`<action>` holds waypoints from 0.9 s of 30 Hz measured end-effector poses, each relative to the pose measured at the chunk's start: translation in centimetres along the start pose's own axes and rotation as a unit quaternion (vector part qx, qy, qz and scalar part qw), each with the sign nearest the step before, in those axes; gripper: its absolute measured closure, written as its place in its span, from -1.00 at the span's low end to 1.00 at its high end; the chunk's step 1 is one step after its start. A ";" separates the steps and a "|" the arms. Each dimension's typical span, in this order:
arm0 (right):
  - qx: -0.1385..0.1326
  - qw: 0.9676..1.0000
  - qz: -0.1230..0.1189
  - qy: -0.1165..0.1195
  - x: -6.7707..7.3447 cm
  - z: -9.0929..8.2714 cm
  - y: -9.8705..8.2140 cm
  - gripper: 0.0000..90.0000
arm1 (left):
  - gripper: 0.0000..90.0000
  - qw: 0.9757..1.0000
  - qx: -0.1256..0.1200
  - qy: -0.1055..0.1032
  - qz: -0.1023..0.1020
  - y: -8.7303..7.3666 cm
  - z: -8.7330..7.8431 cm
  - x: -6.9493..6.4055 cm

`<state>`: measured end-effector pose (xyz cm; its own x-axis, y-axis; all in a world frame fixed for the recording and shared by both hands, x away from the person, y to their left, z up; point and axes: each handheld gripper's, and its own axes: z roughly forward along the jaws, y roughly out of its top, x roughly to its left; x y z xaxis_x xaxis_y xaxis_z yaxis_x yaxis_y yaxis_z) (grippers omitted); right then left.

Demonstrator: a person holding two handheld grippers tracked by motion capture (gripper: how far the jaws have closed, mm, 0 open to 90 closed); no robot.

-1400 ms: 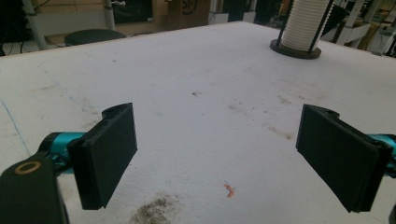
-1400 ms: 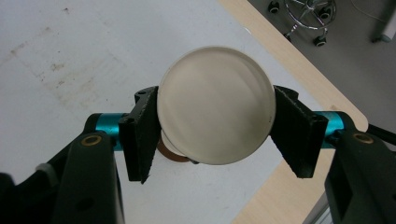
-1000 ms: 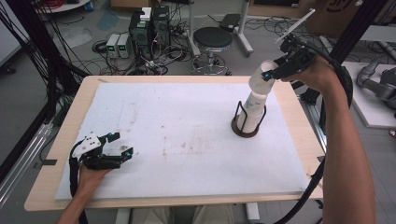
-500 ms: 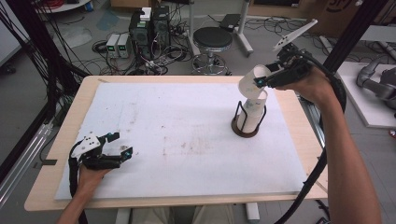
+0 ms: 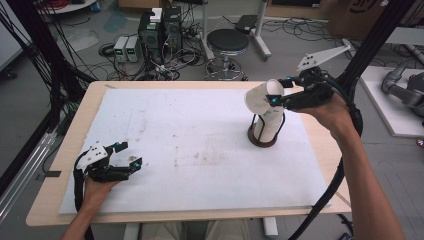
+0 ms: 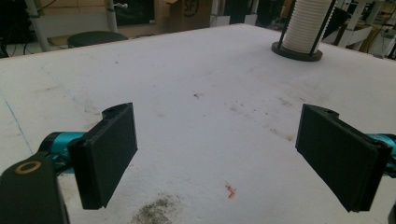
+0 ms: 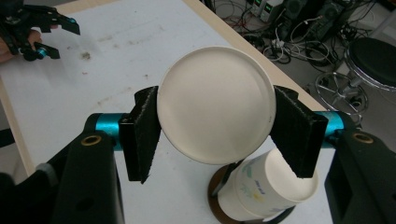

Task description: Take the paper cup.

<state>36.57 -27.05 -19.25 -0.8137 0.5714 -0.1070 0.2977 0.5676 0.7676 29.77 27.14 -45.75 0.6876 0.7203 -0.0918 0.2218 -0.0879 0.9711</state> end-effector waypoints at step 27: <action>-0.077 0.996 0.010 0.051 4.3 4.1 -4.3 -0.16 | -0.72 1.000 -0.004 0.000 -0.003 0.0 -0.1 0.1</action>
<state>33.80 -24.59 -25.66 -0.8572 0.5140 -0.0325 0.2401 0.4547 0.8577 29.76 27.23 -45.77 0.6858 0.7212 -0.0972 0.2208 -0.0790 0.9721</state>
